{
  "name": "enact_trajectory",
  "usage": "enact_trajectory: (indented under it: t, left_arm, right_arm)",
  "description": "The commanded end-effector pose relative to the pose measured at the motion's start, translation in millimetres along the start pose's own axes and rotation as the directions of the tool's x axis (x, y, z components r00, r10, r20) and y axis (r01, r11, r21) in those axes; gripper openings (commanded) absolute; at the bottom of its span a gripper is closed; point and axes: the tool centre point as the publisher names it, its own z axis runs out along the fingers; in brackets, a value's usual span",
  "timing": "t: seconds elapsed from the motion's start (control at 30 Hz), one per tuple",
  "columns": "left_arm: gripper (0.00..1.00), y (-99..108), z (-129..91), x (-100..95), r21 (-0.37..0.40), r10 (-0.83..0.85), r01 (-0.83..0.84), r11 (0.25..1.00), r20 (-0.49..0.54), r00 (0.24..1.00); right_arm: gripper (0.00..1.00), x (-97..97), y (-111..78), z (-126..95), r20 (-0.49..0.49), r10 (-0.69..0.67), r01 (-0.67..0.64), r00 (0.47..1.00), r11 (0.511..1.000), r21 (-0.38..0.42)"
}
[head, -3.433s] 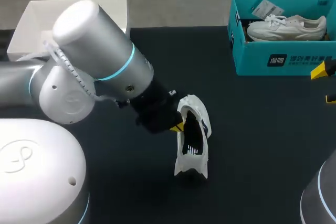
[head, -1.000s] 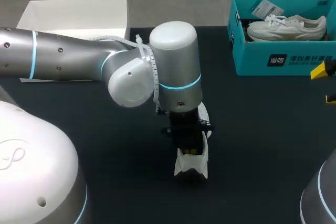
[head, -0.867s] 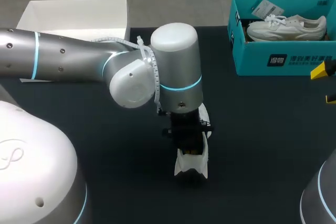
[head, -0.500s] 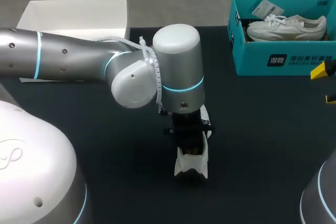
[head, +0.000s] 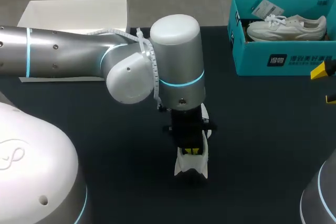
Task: Take the shoe out of the shoebox, open the shoe tongue, remove and reinsert the insole, then place the shoe into the shoebox
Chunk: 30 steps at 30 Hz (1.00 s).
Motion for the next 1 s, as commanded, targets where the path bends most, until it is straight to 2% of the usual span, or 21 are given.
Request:
enact_trajectory:
  t: [0.03,0.5,0.63,0.8,1.0]
  left_arm:
    - [0.00,1.5,17.1,-4.0,0.007,0.002,-0.002,1.000,0.001,1.000]
    - [0.00,1.3,40.4,2.7,0.031,-0.019,0.020,0.999,-0.031,0.999]
    - [0.00,-0.5,30.3,2.6,0.029,-0.015,0.016,0.999,-0.031,0.999]
    - [0.00,3.1,10.4,3.6,-0.017,-0.024,0.024,1.000,-0.013,1.000]
    - [0.00,1.0,8.5,-2.5,-0.003,0.004,-0.004,1.000,-0.013,1.000]
  right_arm:
    - [1.00,-0.1,-0.9,0.5,0.001,0.001,-0.001,1.000,1.000,-0.002]
    - [1.00,-0.1,-0.9,0.5,0.001,0.001,-0.001,1.000,1.000,-0.002]
    - [1.00,-0.1,-0.9,0.5,0.001,0.001,-0.001,1.000,1.000,-0.002]
    - [1.00,-0.1,-0.9,0.5,0.001,0.001,-0.001,1.000,1.000,-0.002]
    - [1.00,-0.1,-0.9,0.5,0.001,0.001,-0.001,1.000,1.000,-0.002]
